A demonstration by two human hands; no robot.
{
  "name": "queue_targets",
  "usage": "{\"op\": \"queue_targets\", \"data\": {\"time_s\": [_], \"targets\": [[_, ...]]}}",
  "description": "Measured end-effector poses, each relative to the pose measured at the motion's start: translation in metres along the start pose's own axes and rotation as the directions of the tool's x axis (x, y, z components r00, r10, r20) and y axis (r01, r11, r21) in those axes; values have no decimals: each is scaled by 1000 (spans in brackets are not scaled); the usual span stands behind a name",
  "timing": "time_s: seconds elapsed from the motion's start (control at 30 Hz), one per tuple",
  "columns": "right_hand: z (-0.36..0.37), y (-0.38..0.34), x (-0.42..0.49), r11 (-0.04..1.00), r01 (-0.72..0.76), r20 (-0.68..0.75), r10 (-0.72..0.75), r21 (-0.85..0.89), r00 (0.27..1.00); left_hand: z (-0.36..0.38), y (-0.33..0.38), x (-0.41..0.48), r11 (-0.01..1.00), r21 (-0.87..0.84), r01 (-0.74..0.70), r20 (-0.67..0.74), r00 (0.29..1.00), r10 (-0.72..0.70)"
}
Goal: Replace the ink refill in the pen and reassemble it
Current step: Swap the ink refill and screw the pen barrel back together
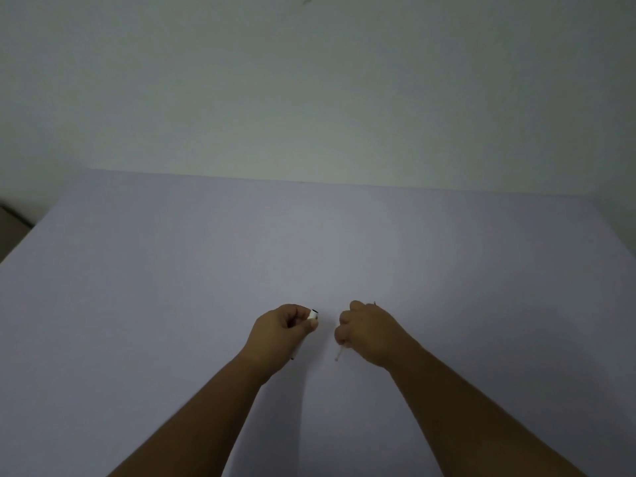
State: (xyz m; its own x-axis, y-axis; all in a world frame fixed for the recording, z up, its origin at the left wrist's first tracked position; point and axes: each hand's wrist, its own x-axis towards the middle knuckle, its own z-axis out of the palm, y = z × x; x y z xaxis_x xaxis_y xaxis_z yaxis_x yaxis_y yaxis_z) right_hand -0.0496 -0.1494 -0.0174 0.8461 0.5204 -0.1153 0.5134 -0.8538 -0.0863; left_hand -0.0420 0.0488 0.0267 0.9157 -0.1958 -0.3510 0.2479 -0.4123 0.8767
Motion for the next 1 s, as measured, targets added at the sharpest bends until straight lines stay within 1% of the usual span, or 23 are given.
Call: {"op": "queue_targets", "data": {"time_s": [0.07,0.1,0.13,0.2,0.23,0.27,0.33,0.4,0.53,0.67,0.73,0.83,0.93,1.0], "targets": [[-2,-3,2,997,-2,-20,4,83,1000,-2,-1,0,1000,10,-1,-9,1000,2],[-3,-4,3,988,-34,-41,40,148,998,-3,-2,0,1000,18,-5,-17,1000,5],[-7,-6,5,969,-84,-86,107,231,991,-5,-2,1,1000,27,-7,-26,1000,8],[-18,-11,9,908,-202,-177,281,367,943,-9,-4,1,999,47,-12,-42,999,14],[-24,-11,11,904,-232,-223,325,360,919,-12,-4,1,997,70,-16,-51,998,20],[-29,-10,15,910,-244,-261,338,334,904,-14,-5,2,994,107,-21,-66,997,28],[-38,-9,19,908,-248,-314,357,338,880,-17,-5,3,980,195,-40,-90,994,58],[-46,-7,19,916,-227,-331,338,331,881,-17,-4,3,967,249,-57,-98,992,83],[-57,-9,16,968,-158,-301,213,197,929,-12,0,3,952,299,-72,-90,991,103],[-64,-12,13,986,-117,-269,147,121,952,-7,2,2,937,334,-105,-70,988,135],[-69,-15,13,987,-108,-243,133,116,961,-4,4,2,928,353,-119,-59,987,149],[-76,-17,14,969,-118,-166,156,219,974,-3,7,2,922,366,-129,-57,985,161],[-80,-16,12,901,-160,-81,209,403,974,-4,11,2,931,343,-126,-67,985,158],[-82,-16,12,852,-196,-38,244,485,969,-3,14,1,936,329,-122,-67,986,152]]}}
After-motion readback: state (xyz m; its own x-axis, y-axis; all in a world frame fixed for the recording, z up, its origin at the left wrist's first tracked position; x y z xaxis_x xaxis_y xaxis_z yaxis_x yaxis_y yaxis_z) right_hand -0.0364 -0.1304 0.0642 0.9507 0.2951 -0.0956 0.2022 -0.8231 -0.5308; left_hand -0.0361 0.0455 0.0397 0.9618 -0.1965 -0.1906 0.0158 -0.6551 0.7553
